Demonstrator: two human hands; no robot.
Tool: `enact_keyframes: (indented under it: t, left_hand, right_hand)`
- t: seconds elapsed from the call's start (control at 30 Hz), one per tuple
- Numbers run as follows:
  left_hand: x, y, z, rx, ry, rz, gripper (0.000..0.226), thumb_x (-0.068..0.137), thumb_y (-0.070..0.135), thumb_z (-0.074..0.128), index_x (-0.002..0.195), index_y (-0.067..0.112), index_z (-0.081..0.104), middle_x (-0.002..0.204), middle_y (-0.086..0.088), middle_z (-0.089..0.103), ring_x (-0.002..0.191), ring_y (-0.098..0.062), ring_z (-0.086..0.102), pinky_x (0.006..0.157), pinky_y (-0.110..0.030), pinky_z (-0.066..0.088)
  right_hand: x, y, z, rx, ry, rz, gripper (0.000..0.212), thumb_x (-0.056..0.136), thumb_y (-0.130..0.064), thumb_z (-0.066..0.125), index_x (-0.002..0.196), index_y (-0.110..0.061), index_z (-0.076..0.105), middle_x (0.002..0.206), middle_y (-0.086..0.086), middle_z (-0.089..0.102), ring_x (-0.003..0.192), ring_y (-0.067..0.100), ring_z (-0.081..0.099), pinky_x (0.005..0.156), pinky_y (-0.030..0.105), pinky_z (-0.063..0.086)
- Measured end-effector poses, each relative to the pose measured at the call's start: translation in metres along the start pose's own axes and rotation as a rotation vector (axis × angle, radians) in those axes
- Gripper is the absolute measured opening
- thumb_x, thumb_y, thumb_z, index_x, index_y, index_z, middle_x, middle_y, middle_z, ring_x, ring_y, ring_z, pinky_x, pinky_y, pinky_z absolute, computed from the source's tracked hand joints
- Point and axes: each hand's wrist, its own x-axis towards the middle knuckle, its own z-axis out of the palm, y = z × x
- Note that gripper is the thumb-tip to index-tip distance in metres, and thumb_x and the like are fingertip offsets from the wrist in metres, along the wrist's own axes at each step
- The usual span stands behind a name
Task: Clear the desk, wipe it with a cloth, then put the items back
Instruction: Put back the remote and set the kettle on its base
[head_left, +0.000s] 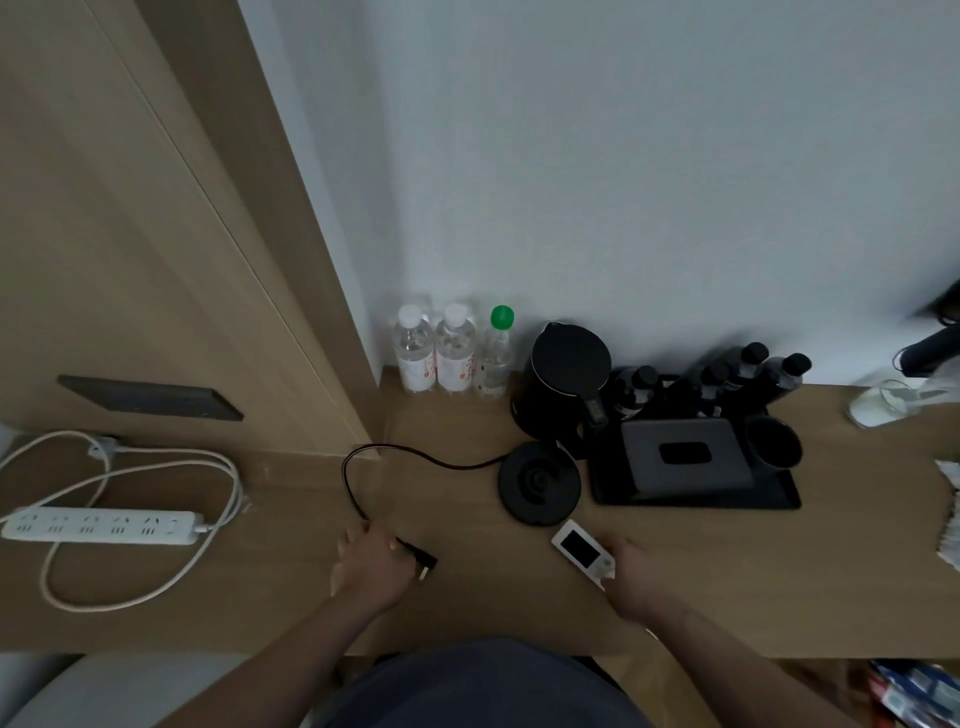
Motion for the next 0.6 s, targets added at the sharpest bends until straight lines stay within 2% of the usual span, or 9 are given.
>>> enact_keyframes:
  t: [0.1, 0.17, 0.23, 0.3, 0.4, 0.5, 0.6]
  left_hand:
    - [-0.002, 0.019, -0.003, 0.011, 0.035, 0.135, 0.024, 0.085, 0.032, 0.061, 0.107, 0.023, 0.055, 0.123, -0.001, 0.04, 0.119, -0.026, 0.045, 0.09, -0.04, 0.049]
    - [-0.001, 0.032, -0.002, 0.053, 0.012, 0.259, 0.037, 0.085, 0.034, 0.065, 0.119, 0.024, 0.054, 0.129, 0.001, 0.039, 0.125, -0.025, 0.045, 0.098, -0.039, 0.047]
    - [0.001, 0.049, 0.001, 0.125, -0.028, 0.357, 0.055, 0.087, 0.036, 0.065, 0.137, 0.021, 0.047, 0.145, -0.002, 0.035, 0.133, -0.027, 0.04, 0.107, -0.037, 0.042]
    - [0.004, 0.067, 0.006, 0.207, -0.071, 0.429, 0.065, 0.088, 0.036, 0.065, 0.147, 0.024, 0.04, 0.159, -0.005, 0.024, 0.143, -0.029, 0.032, 0.114, -0.04, 0.039]
    - [0.008, 0.094, 0.014, 0.327, -0.177, 0.55, 0.068, 0.089, 0.03, 0.065, 0.152, 0.027, 0.038, 0.167, -0.011, 0.011, 0.151, -0.032, 0.02, 0.118, -0.043, 0.037]
    - [0.007, 0.12, 0.021, 0.401, -0.27, 0.659, 0.069, 0.089, 0.025, 0.064, 0.153, 0.029, 0.038, 0.17, -0.007, -0.005, 0.155, -0.032, 0.011, 0.119, -0.043, 0.036]
    - [0.011, 0.136, 0.035, 0.481, -0.353, 0.69, 0.074, 0.089, 0.023, 0.064, 0.157, 0.029, 0.034, 0.17, -0.004, -0.019, 0.156, -0.036, 0.004, 0.121, -0.048, 0.031]
  right_hand:
    - [0.001, -0.004, -0.015, 0.051, 0.081, -0.041, 0.047, 0.087, -0.011, 0.063, 0.134, -0.017, 0.058, 0.127, 0.003, 0.065, 0.118, 0.023, 0.063, 0.095, 0.029, 0.05]
    - [-0.003, -0.015, -0.033, 0.209, 0.26, -0.07, 0.04, 0.089, -0.009, 0.061, 0.128, -0.018, 0.062, 0.122, -0.002, 0.065, 0.11, 0.017, 0.065, 0.09, 0.027, 0.05]
    - [-0.005, -0.033, -0.056, 0.4, 0.483, -0.123, 0.03, 0.093, -0.013, 0.065, 0.122, -0.02, 0.063, 0.116, -0.008, 0.062, 0.098, 0.006, 0.065, 0.083, 0.023, 0.049]
    - [-0.003, -0.052, -0.08, 0.52, 0.56, -0.154, 0.04, 0.092, -0.025, 0.072, 0.129, -0.021, 0.057, 0.12, -0.01, 0.058, 0.094, 0.002, 0.064, 0.08, 0.021, 0.051]
    - [0.013, -0.071, -0.106, 0.647, 0.481, -0.099, 0.06, 0.088, -0.042, 0.076, 0.139, -0.023, 0.05, 0.125, -0.01, 0.057, 0.097, 0.007, 0.066, 0.088, 0.032, 0.055]
    - [0.029, -0.081, -0.117, 0.681, 0.346, -0.061, 0.057, 0.083, -0.056, 0.072, 0.13, -0.028, 0.058, 0.112, -0.011, 0.069, 0.092, 0.015, 0.073, 0.087, 0.044, 0.062]
    - [0.039, -0.091, -0.126, 0.787, 0.203, -0.043, 0.033, 0.096, -0.037, 0.068, 0.121, -0.018, 0.061, 0.103, 0.002, 0.072, 0.083, 0.022, 0.077, 0.078, 0.042, 0.065]
